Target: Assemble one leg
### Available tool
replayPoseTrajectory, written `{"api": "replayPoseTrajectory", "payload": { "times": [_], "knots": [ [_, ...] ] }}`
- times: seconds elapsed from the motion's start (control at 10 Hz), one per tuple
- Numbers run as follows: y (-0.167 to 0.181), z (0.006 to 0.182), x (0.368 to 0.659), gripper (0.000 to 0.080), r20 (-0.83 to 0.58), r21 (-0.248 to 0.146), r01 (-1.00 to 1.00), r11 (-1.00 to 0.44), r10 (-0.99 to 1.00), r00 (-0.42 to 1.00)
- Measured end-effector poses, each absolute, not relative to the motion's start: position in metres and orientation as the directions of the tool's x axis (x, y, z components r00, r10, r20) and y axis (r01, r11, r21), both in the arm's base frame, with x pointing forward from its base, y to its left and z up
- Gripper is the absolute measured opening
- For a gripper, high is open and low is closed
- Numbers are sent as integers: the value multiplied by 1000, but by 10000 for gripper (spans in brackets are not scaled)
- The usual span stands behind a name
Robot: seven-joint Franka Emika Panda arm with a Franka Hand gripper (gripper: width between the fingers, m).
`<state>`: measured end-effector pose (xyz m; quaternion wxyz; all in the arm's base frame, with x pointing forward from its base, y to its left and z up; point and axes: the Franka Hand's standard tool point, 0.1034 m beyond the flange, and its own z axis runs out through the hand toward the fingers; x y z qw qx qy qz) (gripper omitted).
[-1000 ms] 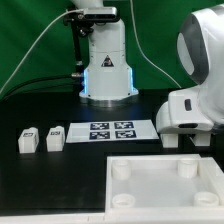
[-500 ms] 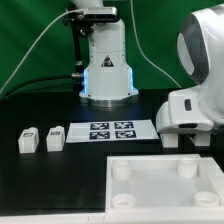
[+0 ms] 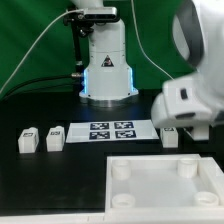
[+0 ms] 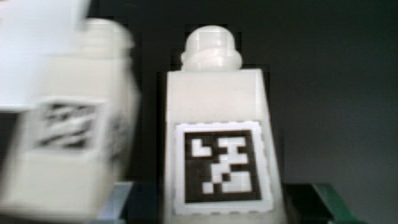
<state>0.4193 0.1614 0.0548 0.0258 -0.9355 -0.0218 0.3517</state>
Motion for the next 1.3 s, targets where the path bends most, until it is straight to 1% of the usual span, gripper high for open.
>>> {"api": "replayPoseTrajectory", "payload": {
  "times": [0.1,0.2,0.3,0.4,0.5,0.6,0.7,0.8,0.9,1.0,1.1,1.2,1.3],
  "knots": [
    [156,76,441,291,-541,-74,11,-997,49,840],
    [148,104,449,291,-460,-77,15,-997,49,887],
    [139,128,459,291,-413,-68,20,-998,46,910],
    [140,141,480,291,-308,-75,17,-997,39,950],
    [142,139,484,291,-171,-83,23,-996,37,985],
    [141,135,474,291,-94,-83,29,-996,37,995],
    [140,134,477,291,-24,-86,33,-996,36,999],
    [131,128,493,291,111,-85,59,-995,49,993],
    [113,137,511,292,188,-71,91,-993,76,979],
    [90,151,536,292,259,-44,147,-988,131,957],
    [77,160,563,292,386,-22,150,-988,130,913],
    [76,165,576,292,474,-14,143,-990,119,873],
    [77,172,582,292,500,-17,138,-990,111,859]
  ]
}}
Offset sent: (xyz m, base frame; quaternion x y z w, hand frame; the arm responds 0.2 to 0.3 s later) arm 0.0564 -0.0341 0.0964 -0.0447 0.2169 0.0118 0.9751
